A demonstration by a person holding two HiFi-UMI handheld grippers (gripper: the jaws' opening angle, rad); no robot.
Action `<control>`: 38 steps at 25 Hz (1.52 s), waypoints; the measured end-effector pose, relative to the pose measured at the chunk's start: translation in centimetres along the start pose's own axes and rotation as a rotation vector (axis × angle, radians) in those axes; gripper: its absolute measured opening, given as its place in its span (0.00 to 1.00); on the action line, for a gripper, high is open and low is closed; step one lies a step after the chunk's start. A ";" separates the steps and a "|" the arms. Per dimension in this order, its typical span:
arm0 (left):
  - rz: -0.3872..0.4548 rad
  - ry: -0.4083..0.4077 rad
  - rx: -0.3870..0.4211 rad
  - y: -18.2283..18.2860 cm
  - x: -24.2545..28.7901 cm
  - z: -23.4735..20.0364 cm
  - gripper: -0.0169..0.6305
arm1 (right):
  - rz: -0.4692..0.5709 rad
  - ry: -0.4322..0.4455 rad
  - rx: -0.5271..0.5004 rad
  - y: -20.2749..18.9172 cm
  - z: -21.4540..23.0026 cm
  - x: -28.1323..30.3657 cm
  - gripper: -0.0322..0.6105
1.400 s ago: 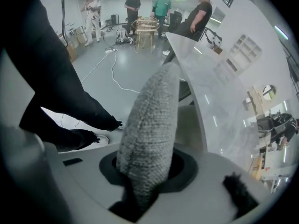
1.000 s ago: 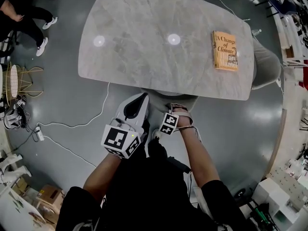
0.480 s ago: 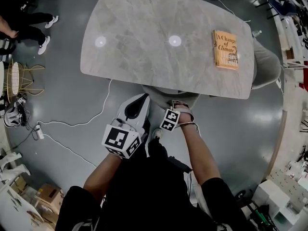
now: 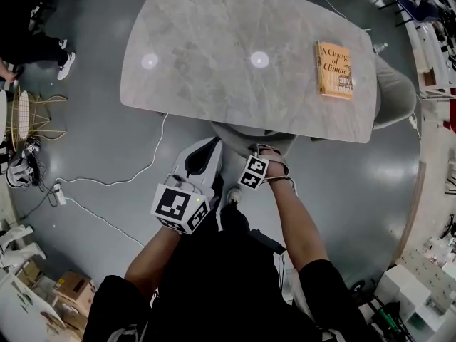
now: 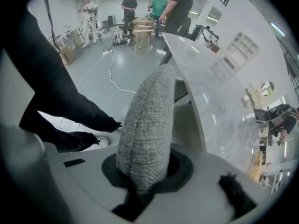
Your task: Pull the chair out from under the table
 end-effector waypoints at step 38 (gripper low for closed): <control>0.012 -0.006 0.007 -1.1 -2.7 2.4 0.04 | 0.000 0.020 0.016 -0.1 -4.9 -0.9 0.14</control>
Point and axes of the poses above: the fingertips, and each gripper's own axes: x forward along the fingers, z to its right, y out of its top, the point moved 9 cm from there along -x, backward along the fingers
